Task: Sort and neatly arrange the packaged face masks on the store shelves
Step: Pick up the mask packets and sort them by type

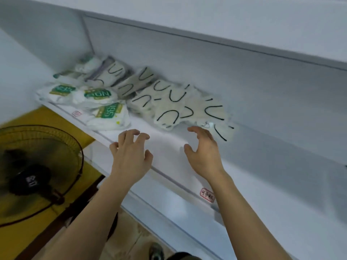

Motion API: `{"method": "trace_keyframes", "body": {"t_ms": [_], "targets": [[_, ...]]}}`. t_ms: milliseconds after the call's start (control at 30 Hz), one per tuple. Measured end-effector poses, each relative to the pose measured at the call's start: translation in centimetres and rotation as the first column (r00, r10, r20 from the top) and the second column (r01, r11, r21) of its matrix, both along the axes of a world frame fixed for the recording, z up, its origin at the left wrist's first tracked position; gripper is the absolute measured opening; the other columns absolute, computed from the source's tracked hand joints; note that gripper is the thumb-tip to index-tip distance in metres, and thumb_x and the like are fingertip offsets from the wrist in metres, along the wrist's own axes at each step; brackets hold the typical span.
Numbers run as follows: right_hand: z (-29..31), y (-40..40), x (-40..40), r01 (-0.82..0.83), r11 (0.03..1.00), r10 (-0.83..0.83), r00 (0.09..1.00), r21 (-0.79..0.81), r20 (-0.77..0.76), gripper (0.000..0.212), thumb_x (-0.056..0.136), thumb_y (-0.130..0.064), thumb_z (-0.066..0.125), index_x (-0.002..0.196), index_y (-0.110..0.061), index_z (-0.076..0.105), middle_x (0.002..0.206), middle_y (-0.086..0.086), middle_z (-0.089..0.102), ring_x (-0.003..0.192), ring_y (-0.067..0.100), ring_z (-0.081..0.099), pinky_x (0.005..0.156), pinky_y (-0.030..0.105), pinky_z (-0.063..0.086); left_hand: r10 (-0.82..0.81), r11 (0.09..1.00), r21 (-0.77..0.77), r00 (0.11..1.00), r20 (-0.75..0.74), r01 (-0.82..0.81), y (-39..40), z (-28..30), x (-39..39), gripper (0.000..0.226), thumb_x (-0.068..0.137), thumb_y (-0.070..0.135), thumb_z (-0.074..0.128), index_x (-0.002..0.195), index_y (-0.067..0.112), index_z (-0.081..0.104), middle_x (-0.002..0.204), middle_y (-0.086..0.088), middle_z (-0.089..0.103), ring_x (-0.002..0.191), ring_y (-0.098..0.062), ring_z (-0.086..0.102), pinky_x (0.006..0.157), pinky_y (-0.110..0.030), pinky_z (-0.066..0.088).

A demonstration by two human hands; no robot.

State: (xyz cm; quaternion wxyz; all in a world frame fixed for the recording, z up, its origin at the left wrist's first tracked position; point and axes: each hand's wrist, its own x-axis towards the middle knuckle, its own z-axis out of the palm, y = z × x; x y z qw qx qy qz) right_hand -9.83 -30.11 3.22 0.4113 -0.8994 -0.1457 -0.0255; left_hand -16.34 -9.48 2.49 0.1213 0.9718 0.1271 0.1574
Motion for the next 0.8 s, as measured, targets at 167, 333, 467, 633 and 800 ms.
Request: {"method": "trace_keyframes", "body": {"t_ms": [167, 333, 467, 633, 800], "targets": [[0.8, 5.5, 5.5, 0.283, 0.919, -0.192, 0.929, 0.275, -0.315, 0.052, 0.093, -0.042, 0.063, 0.136, -0.045, 0.033, 0.102, -0.005, 0.069, 0.089, 0.025, 0.073, 0.085, 0.037, 0.056, -0.102, 0.984, -0.144, 0.995, -0.006, 0.100, 4.7, 0.8, 4.7, 0.051, 0.090, 0.022, 0.065, 0.139, 0.024, 0.053, 0.143, -0.001, 0.048, 0.133, -0.028, 0.043, 0.102, -0.050, 0.038], [1.8, 6.9, 9.3, 0.433, 0.889, -0.407, 0.896, 0.147, -0.178, 0.028, 0.096, -0.047, 0.061, 0.095, -0.019, 0.066, 0.073, -0.002, 0.071, 0.072, 0.018, 0.071, 0.064, 0.031, 0.052, -0.227, 0.927, -0.261, 0.957, 0.181, 0.269, 6.6, 2.5, 11.1, 0.044, 0.089, 0.012, 0.066, 0.131, 0.016, 0.056, 0.129, -0.009, 0.060, 0.113, -0.032, 0.058, 0.091, -0.051, 0.052], [1.9, 6.0, 9.7, 0.489, 0.869, -0.480, 0.870, 0.070, -0.116, 0.042, 0.093, -0.036, 0.069, 0.064, -0.007, 0.061, 0.055, 0.005, 0.064, 0.053, 0.016, 0.063, 0.051, 0.029, 0.049, -0.196, 0.907, -0.361, 0.976, 0.090, 0.215, 6.7, 4.6, 16.9, 0.048, 0.091, 0.024, 0.062, 0.137, 0.014, 0.051, 0.130, -0.014, 0.060, 0.121, -0.034, 0.055, 0.098, -0.052, 0.048], [2.1, 9.8, 9.9, 0.415, 0.910, -0.404, 0.896, 0.024, -0.186, 0.034, 0.082, -0.039, 0.080, 0.081, -0.018, 0.054, 0.074, -0.008, 0.059, 0.071, 0.011, 0.058, 0.057, 0.020, 0.040, -0.256, 0.864, -0.480, 0.953, -0.161, 0.151, 8.0, 4.3, 21.0, 0.068, 0.080, 0.048, 0.051, 0.139, 0.017, 0.047, 0.131, -0.016, 0.061, 0.123, -0.038, 0.056, 0.102, -0.050, 0.048], [2.3, 15.8, 11.2, 0.529, 0.844, -0.510, 0.842, 0.089, -0.173, 0.063, 0.072, -0.053, 0.084, 0.115, -0.028, 0.045, 0.111, -0.007, 0.052, 0.114, 0.018, 0.048, 0.085, 0.030, 0.040, -0.412, 0.696, -0.676, 0.906, -0.101, 0.241, 8.4, 4.8, 20.8, 0.035, 0.098, 0.025, 0.060, 0.131, 0.015, 0.058, 0.116, 0.006, 0.066, 0.113, -0.021, 0.062, 0.078, -0.015, 0.040]]}}
